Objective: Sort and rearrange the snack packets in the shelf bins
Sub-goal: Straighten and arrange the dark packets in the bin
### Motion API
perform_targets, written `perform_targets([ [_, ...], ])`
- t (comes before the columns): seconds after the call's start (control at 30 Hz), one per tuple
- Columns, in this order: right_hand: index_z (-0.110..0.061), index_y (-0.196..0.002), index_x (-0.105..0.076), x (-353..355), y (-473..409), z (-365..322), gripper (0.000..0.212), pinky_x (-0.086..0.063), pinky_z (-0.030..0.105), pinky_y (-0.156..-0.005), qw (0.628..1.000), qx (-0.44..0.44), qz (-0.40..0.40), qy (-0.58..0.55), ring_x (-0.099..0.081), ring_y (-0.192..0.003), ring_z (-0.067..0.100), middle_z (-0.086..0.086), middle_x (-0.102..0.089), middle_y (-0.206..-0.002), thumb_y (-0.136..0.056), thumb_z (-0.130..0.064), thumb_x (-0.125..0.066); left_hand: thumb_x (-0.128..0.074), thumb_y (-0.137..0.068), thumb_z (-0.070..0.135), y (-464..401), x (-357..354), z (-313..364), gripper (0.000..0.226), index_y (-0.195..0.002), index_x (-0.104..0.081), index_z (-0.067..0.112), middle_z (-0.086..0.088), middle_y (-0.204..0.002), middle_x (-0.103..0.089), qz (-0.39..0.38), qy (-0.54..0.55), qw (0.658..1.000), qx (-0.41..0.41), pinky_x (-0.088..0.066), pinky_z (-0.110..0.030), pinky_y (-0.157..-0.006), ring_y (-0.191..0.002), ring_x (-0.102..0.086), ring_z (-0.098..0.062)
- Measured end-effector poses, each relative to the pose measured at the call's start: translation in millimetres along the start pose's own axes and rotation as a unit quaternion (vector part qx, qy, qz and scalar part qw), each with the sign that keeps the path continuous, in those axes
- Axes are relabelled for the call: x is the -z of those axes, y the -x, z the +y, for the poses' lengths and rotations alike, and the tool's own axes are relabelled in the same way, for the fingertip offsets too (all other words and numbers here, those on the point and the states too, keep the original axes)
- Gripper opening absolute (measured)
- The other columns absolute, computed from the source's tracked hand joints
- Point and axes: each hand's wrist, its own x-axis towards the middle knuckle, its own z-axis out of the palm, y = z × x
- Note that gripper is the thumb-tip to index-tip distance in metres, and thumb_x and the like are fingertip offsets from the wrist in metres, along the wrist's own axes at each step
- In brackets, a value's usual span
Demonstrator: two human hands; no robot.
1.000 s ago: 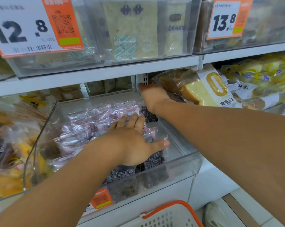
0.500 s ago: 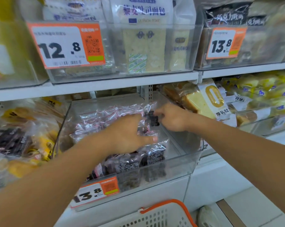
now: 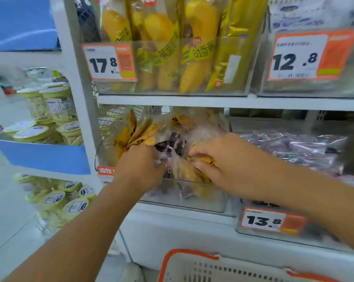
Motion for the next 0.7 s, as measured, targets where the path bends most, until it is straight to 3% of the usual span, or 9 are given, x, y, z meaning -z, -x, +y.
perform_targets([
  [0.1, -0.012, -0.095, -0.064, -27.2, -73.1, -5.2, 0.026, -0.049, 0.035, -0.066, 0.998, -0.033, -0.047, -0.037, -0.056, -0.073, 0.018, 0.002, -0.06, -0.08, -0.099, -0.037, -0.056, -0.057, -0.091, 0.04, -3.8, -15.8, -20.4, 0.023, -0.094, -0.071, 0.022, -0.001, -0.08, -0.066, -0.028, -0.048, 0.998, 0.028, -0.051, -0.031, -0.064, -0.07, -0.057, -0.023],
  [0.2, -0.013, -0.071, -0.055, -48.0, -121.6, -8.0, 0.035, -0.038, 0.028, -0.05, 0.988, -0.105, -0.098, -0.064, -0.049, -0.059, 0.016, 0.003, -0.054, -0.068, -0.093, -0.038, -0.067, -0.053, -0.091, 0.034, -11.4, -17.4, -22.1, 0.019, -0.092, -0.067, 0.022, -0.001, -0.085, -0.063, -0.056, -0.05, 0.997, 0.009, -0.043, -0.03, -0.062, -0.072, -0.053, -0.024],
  [0.27, -0.009, -0.079, -0.063, -57.0, -142.1, -6.0, 0.024, -0.048, 0.028, -0.053, 0.972, -0.159, -0.157, -0.078, -0.059, -0.064, 0.022, 0.008, -0.064, -0.077, -0.089, -0.029, -0.073, -0.054, -0.09, 0.034, -18.4, -16.0, -22.6, 0.015, -0.099, -0.063, 0.025, -0.001, -0.09, -0.064, -0.065, -0.038, 0.997, -0.017, -0.043, -0.031, -0.063, -0.076, -0.054, -0.025],
  [0.33, -0.005, -0.106, -0.068, -59.4, -147.4, -1.2, 0.023, -0.053, 0.028, -0.065, 0.958, -0.183, -0.22, -0.016, -0.068, -0.086, 0.025, 0.011, -0.072, -0.107, -0.091, -0.021, -0.071, -0.061, -0.086, 0.036, -26.8, -15.9, -27.9, 0.046, -0.131, -0.05, 0.031, 0.0, -0.101, -0.064, -0.06, -0.015, 0.997, -0.036, -0.051, -0.035, -0.07, -0.086, -0.06, -0.026],
  [0.4, -0.01, -0.123, -0.064, -55.1, -140.3, 10.2, 0.031, -0.048, 0.026, -0.074, 0.958, -0.195, -0.208, 0.005, -0.066, -0.101, 0.024, 0.006, -0.068, -0.116, -0.094, -0.02, -0.066, -0.068, -0.082, 0.041, -33.5, -14.6, -35.6, 0.089, -0.155, -0.016, 0.036, 0.0, -0.13, -0.058, -0.065, -0.001, 0.997, -0.049, -0.055, -0.039, -0.079, -0.105, -0.062, -0.027],
  [0.5, -0.011, -0.111, -0.067, -51.2, -121.6, 26.5, 0.02, -0.051, 0.029, -0.067, 0.964, -0.178, -0.193, 0.047, -0.061, -0.08, 0.022, 0.005, -0.067, -0.096, -0.09, -0.012, -0.065, -0.071, -0.078, 0.058, -42.4, -10.6, -51.3, 0.112, -0.158, 0.003, 0.031, 0.008, -0.163, -0.022, -0.051, -0.026, 0.997, -0.043, -0.045, -0.043, -0.103, -0.147, -0.027, -0.02],
  [0.57, -0.013, -0.109, -0.065, -60.5, -117.4, 30.9, 0.029, -0.045, 0.027, -0.056, 0.964, -0.197, -0.172, 0.055, -0.061, -0.075, 0.02, 0.005, -0.063, -0.091, -0.083, -0.004, -0.068, -0.068, -0.074, 0.069, -46.1, -10.4, -60.3, 0.119, -0.158, 0.005, 0.028, 0.012, -0.166, -0.006, -0.066, -0.019, 0.997, -0.025, -0.033, -0.043, -0.114, -0.153, -0.002, -0.015],
  [0.6, -0.013, -0.115, -0.062, -64.7, -120.6, 29.9, 0.035, -0.042, 0.027, -0.053, 0.963, -0.219, -0.153, -0.015, -0.06, -0.074, 0.019, 0.004, -0.061, -0.088, -0.082, -0.003, -0.068, -0.067, -0.072, 0.072, -46.7, -11.6, -62.3, 0.122, -0.158, 0.008, 0.027, 0.013, -0.166, 0.002, -0.077, -0.016, 0.997, -0.019, -0.028, -0.042, -0.117, -0.153, 0.004, -0.014],
  [0.7, -0.008, -0.125, -0.057, -58.5, -144.0, 33.5, 0.038, -0.053, 0.034, -0.065, 0.954, -0.21, -0.137, -0.163, -0.058, -0.077, 0.017, 0.012, -0.063, -0.096, -0.088, -0.012, -0.065, -0.068, -0.071, 0.073, -45.2, -15.3, -60.3, 0.129, -0.157, 0.015, 0.024, 0.012, -0.164, 0.018, -0.096, -0.018, 0.995, -0.023, -0.017, -0.039, -0.121, -0.152, 0.01, -0.015],
])
